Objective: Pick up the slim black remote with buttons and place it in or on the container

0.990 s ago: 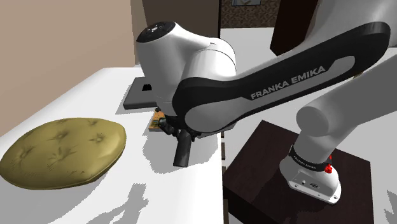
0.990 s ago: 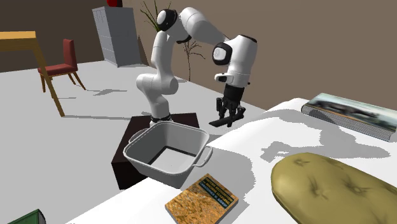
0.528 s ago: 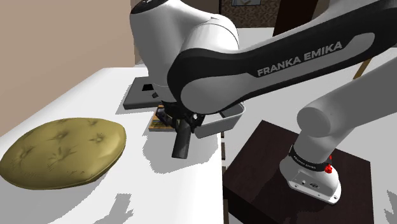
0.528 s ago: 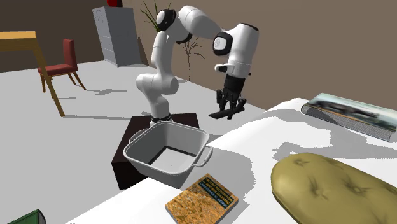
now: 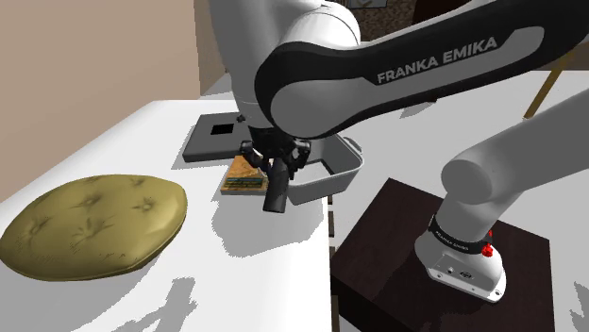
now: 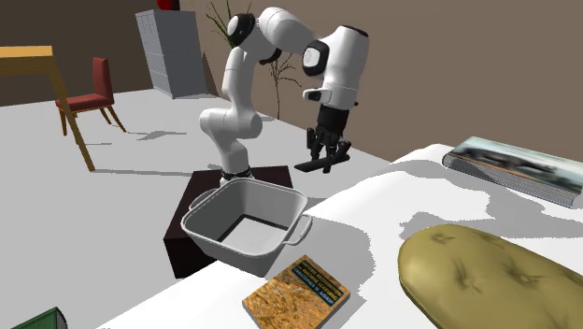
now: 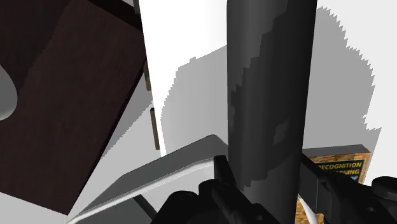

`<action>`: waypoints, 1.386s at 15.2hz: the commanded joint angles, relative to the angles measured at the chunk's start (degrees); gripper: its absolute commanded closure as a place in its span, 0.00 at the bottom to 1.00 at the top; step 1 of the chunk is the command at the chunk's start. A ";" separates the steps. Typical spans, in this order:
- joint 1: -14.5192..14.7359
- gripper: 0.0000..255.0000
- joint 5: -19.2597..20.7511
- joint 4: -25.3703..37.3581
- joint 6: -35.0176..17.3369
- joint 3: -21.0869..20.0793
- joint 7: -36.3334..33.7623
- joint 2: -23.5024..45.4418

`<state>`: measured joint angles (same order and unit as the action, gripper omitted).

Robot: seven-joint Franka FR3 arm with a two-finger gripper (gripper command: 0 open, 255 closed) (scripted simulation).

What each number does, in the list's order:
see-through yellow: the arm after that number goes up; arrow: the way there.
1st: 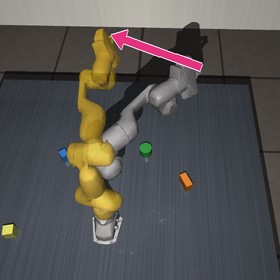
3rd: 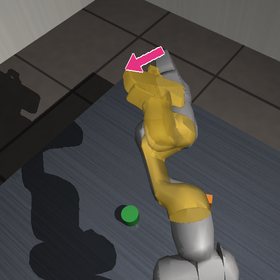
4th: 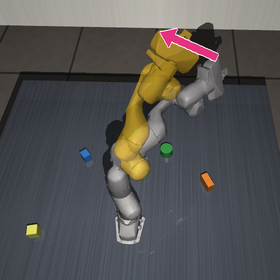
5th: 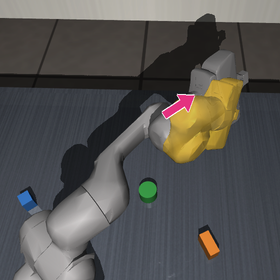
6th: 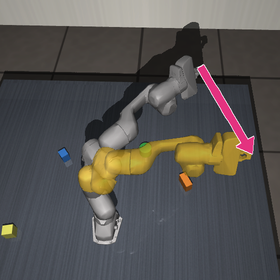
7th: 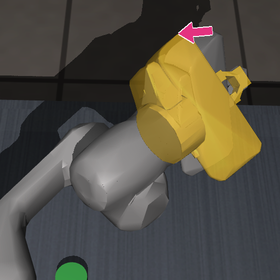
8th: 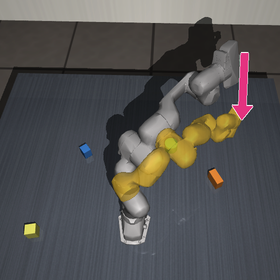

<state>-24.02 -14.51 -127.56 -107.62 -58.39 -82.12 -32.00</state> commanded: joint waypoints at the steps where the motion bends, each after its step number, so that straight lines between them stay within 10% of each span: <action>1: 0.36 1.00 0.35 -2.02 -0.78 3.08 3.01 -0.82; 16: -6.42 1.00 7.04 -10.22 -10.15 18.27 22.10 1.69; 21: -6.72 1.00 7.13 -13.02 -14.21 16.83 21.13 3.04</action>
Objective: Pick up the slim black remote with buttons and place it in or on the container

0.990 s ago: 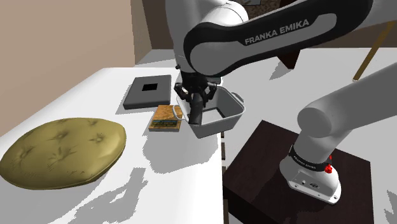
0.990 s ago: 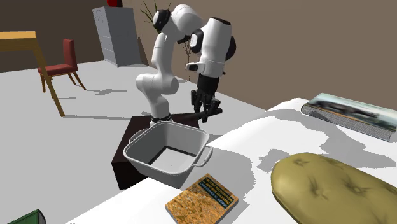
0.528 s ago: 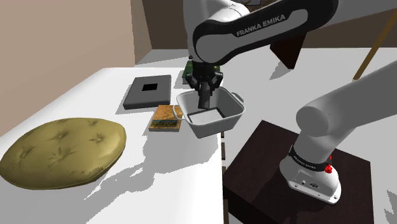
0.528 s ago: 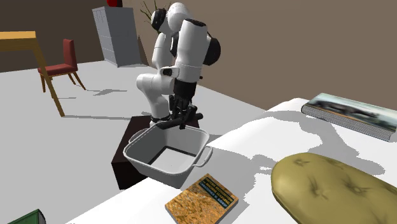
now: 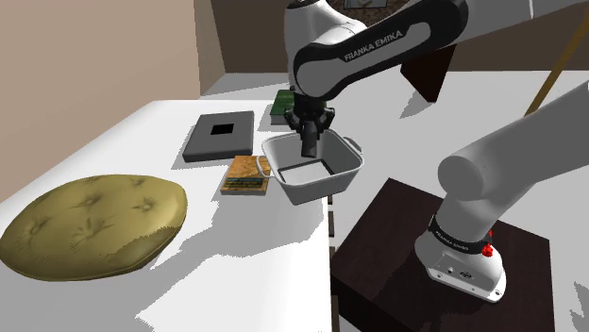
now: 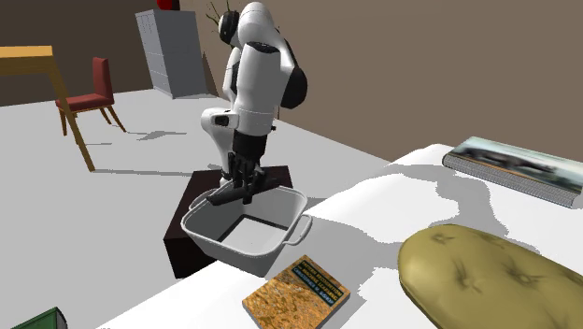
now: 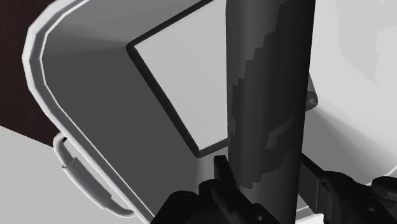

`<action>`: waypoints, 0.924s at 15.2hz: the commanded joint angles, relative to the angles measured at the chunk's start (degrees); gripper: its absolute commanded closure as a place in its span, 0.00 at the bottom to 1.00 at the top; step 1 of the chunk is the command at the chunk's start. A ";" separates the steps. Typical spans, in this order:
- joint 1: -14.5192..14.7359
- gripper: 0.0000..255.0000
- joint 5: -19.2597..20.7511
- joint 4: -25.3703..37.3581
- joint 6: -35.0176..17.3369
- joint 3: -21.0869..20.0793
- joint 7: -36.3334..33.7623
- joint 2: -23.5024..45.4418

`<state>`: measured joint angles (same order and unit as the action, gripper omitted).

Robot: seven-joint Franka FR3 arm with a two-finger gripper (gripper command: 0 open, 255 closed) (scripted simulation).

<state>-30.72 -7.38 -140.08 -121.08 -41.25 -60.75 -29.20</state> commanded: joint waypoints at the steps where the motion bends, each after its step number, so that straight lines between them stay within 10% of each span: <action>1: -0.11 1.00 0.05 -1.02 -1.58 -0.63 -0.46 0.56; 13: -0.74 1.00 0.47 -3.41 -5.64 -2.28 -1.64 2.36; 14: -0.74 0.00 0.47 -3.40 -5.64 -2.28 -1.64 2.36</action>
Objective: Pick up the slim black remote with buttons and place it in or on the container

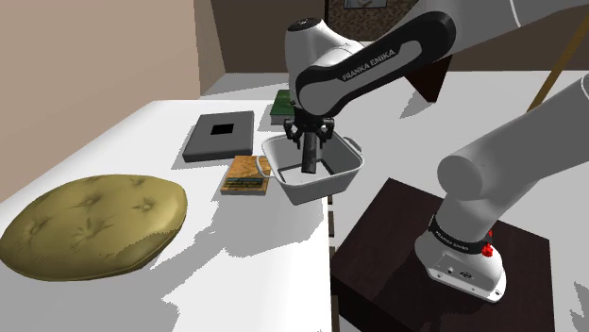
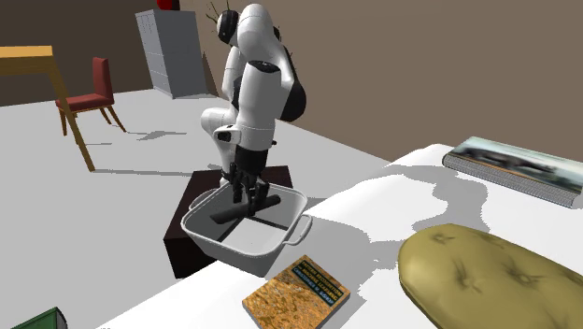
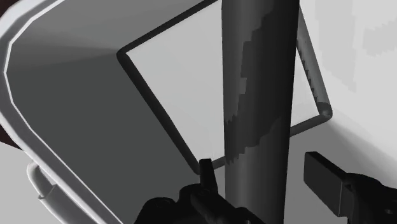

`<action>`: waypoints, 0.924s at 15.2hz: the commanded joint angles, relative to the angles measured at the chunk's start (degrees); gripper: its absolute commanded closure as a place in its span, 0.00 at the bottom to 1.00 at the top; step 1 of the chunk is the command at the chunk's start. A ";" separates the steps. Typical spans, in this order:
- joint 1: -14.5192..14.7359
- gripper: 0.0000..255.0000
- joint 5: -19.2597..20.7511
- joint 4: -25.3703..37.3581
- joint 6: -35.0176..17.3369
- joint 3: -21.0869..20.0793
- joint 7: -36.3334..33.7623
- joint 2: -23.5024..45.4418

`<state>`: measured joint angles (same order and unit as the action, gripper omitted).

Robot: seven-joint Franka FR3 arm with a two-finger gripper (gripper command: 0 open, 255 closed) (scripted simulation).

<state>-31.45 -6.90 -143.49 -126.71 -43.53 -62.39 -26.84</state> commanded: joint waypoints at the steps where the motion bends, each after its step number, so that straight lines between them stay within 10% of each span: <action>1: 0.00 0.00 0.00 0.00 -0.01 0.00 0.00 0.00; 14: 1.76 0.00 -1.17 4.61 8.18 2.43 1.20 -3.80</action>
<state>-29.70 -8.07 -138.93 -118.60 -41.10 -61.19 -30.64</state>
